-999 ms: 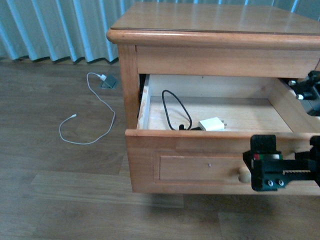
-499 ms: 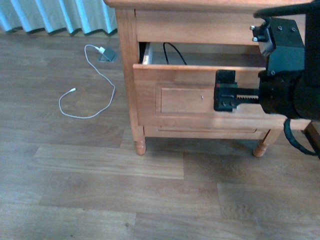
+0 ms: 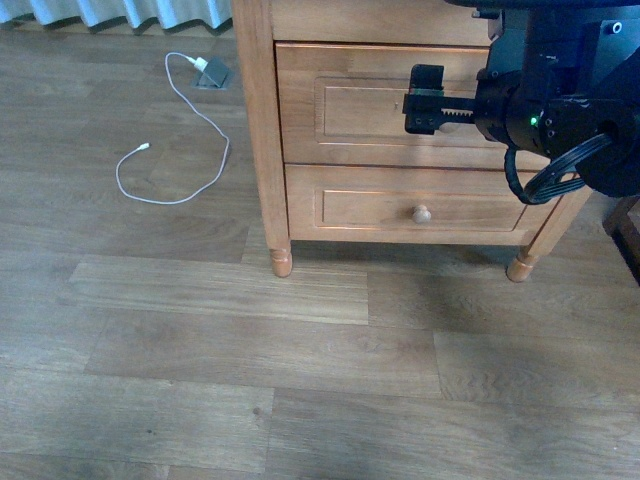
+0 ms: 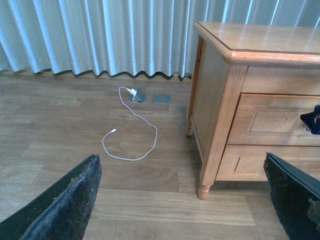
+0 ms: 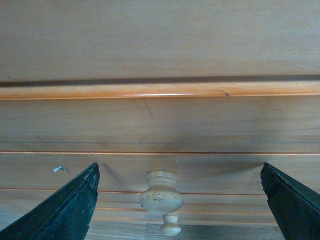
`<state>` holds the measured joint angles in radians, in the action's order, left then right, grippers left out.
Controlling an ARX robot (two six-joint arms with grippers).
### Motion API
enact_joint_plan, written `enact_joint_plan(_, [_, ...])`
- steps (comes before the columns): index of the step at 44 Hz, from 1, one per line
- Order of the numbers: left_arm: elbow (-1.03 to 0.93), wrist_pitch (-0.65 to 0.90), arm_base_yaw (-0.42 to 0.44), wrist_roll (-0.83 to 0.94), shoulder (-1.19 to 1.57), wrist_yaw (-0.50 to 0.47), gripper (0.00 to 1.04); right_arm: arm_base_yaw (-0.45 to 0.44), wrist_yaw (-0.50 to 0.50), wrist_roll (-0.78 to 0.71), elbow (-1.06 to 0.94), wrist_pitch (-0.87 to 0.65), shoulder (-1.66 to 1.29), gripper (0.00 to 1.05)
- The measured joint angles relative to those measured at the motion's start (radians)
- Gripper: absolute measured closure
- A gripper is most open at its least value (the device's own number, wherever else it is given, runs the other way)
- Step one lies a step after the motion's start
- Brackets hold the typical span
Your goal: Put charger into drawer
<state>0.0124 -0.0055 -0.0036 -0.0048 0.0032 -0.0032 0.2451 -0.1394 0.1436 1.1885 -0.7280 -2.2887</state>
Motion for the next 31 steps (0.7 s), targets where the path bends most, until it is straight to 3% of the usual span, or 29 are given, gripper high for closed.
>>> enact_joint_plan(18, [0.000,0.000,0.000,0.000,0.000,0.000,0.06,0.005,-0.047,-0.005,0.018,-0.053,-0.039,0.08])
enact_joint_plan(31, [0.000,0.000,0.000,0.000,-0.001,0.000,0.06,-0.008,0.093,-0.038,-0.207,-0.047,0.232,0.08])
